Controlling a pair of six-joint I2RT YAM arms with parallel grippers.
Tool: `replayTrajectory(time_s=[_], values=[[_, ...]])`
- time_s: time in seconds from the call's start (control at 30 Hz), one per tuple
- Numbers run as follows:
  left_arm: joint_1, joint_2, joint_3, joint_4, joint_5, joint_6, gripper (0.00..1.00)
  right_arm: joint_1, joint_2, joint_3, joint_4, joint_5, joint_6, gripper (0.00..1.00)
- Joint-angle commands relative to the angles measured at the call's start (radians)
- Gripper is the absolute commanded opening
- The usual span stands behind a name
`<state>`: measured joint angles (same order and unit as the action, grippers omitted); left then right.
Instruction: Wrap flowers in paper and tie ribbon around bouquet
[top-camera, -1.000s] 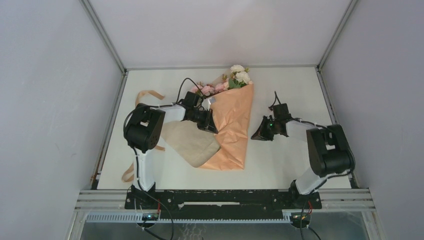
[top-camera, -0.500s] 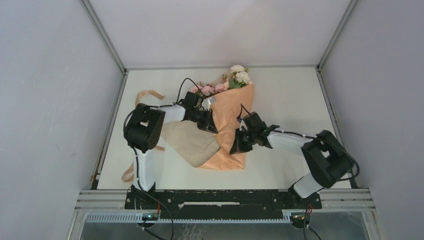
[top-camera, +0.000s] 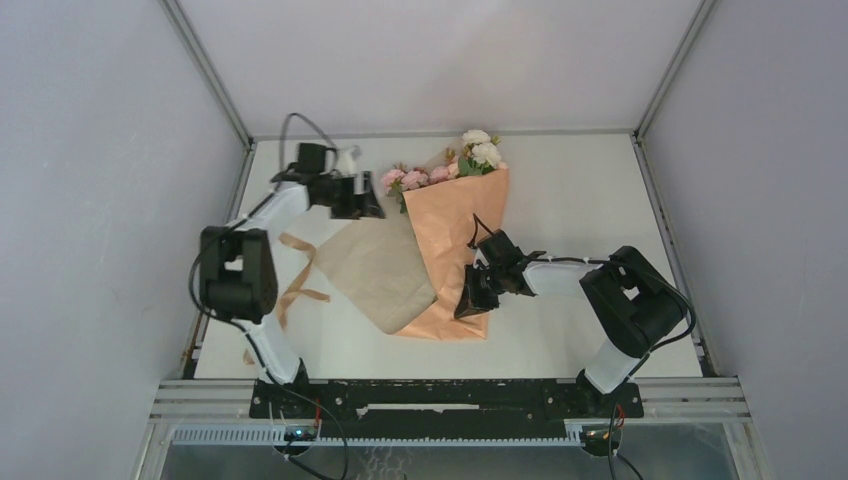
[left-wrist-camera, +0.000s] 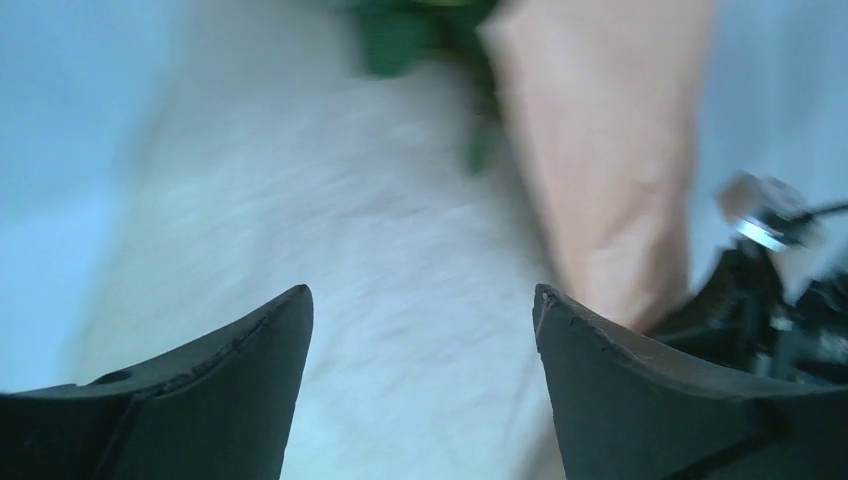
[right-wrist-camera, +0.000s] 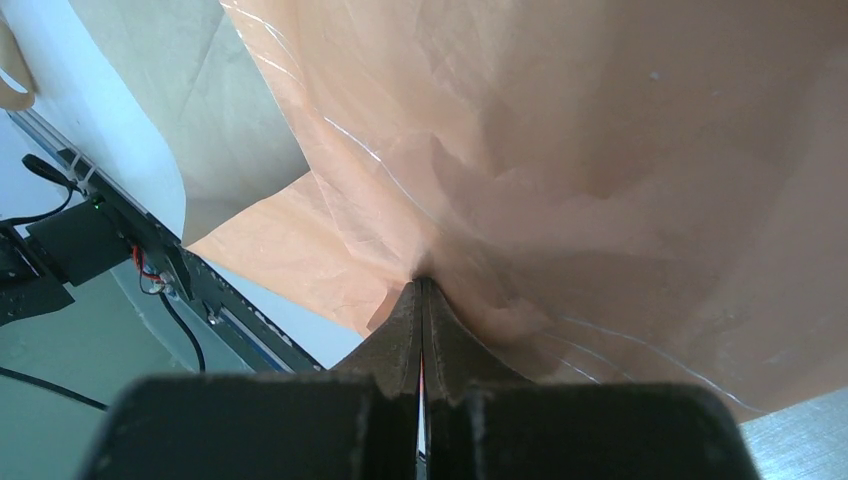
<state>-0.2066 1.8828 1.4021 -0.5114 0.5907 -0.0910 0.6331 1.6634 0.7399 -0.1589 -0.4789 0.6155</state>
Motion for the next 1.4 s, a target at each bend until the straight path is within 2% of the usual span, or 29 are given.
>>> replayTrajectory(time_s=[0.0,0.23,0.37,0.5,0.6,0.67,0.87,1.03,1.13,1.2,1.27,1.37], values=[[0.175,-0.111,-0.184,-0.010,-0.183,-0.022,0.84,0.020,0.022,-0.005,-0.004,0.075,-0.016,0.00],[0.204,-0.053,-0.219,-0.045,-0.179,0.055,0.86,0.027,0.048,-0.005,0.006,0.063,-0.037,0.00],[0.184,-0.023,-0.132,-0.076,-0.164,0.178,0.82,0.026,0.057,-0.008,0.004,0.063,-0.044,0.00],[0.161,0.033,0.037,-0.213,-0.323,0.367,0.78,0.027,0.059,-0.008,-0.002,0.066,-0.042,0.00],[0.162,0.122,0.159,-0.356,-0.452,0.466,0.81,0.027,0.063,-0.012,0.001,0.068,-0.040,0.00],[0.160,0.172,0.194,-0.416,-0.478,0.493,0.85,0.027,0.070,-0.014,0.009,0.064,-0.038,0.00],[0.152,0.281,0.299,-0.562,-0.414,0.470,0.90,0.028,0.087,-0.014,0.022,0.052,-0.041,0.00],[0.115,0.290,0.305,-0.669,-0.232,0.523,0.89,0.022,0.088,-0.014,0.019,0.049,-0.052,0.00],[0.056,0.317,0.276,-0.746,-0.116,0.565,0.86,0.018,0.087,-0.014,0.016,0.054,-0.053,0.00],[0.037,0.310,0.250,-0.743,-0.042,0.563,0.82,0.020,0.083,-0.014,0.013,0.057,-0.054,0.00],[0.034,0.290,0.242,-0.745,0.069,0.561,0.77,0.020,0.080,-0.014,0.007,0.061,-0.057,0.00],[0.036,0.242,0.241,-0.753,0.146,0.570,0.74,0.019,0.083,-0.014,0.005,0.063,-0.063,0.00]])
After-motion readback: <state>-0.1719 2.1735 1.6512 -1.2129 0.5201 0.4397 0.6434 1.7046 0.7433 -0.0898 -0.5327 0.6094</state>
